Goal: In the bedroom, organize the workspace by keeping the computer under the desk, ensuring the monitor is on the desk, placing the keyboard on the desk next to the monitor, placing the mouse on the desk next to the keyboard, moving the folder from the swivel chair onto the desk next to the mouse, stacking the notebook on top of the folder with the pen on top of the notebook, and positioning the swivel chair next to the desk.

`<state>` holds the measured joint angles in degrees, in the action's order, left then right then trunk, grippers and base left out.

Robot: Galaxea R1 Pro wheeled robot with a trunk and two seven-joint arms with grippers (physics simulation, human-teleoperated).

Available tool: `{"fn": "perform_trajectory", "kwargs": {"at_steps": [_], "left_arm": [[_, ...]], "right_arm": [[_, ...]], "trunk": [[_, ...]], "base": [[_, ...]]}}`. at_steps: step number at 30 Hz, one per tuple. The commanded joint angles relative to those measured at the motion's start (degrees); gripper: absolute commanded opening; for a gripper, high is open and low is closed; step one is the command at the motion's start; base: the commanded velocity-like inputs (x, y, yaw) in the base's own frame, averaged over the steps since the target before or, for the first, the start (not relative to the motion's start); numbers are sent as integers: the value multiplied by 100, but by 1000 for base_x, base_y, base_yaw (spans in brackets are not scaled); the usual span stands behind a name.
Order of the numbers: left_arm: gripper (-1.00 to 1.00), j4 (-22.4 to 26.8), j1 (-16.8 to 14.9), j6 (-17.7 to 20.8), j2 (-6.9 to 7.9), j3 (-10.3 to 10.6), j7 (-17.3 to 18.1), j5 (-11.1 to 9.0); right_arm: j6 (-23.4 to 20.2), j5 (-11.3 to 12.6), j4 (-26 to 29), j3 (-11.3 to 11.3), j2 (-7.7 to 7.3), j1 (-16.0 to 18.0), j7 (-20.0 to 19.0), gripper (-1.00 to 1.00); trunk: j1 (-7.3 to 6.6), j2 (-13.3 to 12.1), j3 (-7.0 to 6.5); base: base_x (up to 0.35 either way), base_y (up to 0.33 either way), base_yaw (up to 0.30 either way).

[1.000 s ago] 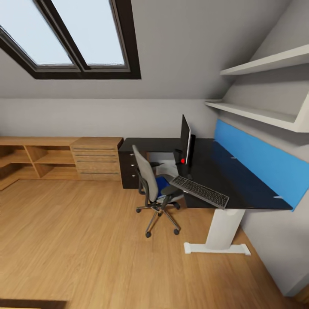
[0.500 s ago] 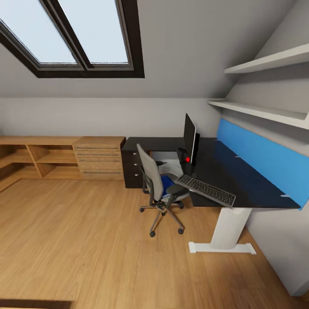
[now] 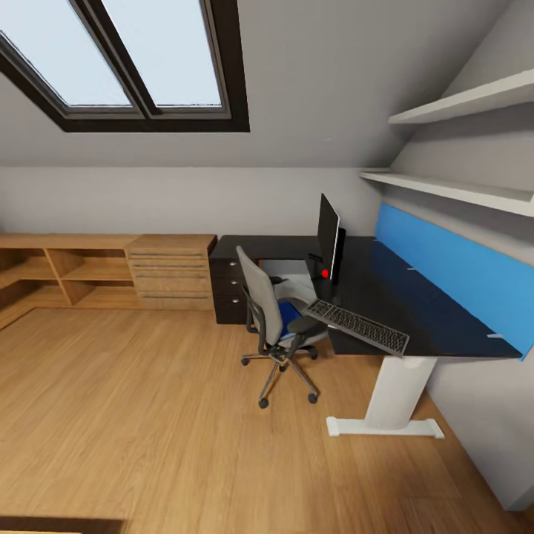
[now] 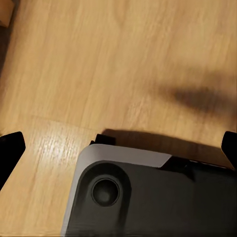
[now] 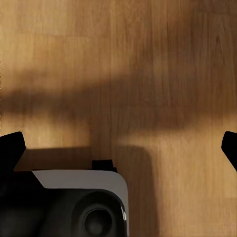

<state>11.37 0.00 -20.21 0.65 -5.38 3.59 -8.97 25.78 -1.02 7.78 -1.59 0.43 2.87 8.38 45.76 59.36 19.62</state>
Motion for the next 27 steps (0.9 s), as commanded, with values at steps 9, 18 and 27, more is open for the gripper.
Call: {"fn": "perform_trajectory", "kwargs": {"at_steps": [9, 18, 27], "left_arm": [[100, 922, 0, 1062, -17, -27, 43, -58], [100, 1863, -455, 1637, -269, -25, 5, -62], [100, 1970, -1408, 2163, -456, -18, 2, -59]], "right_arm": [[3, 24, 832, 9, 35, 3, 60, 100], [-23, 33, 2169, 18, 220, 194, 132, 100], [-146, 33, 2125, 19, 392, 1147, 137, 100]], "trunk": [[199, 366, 168], [396, 727, 329], [594, 1088, 491]], "base": [[0, 0, 0], [0, 0, 0], [0, 0, 0]]}}
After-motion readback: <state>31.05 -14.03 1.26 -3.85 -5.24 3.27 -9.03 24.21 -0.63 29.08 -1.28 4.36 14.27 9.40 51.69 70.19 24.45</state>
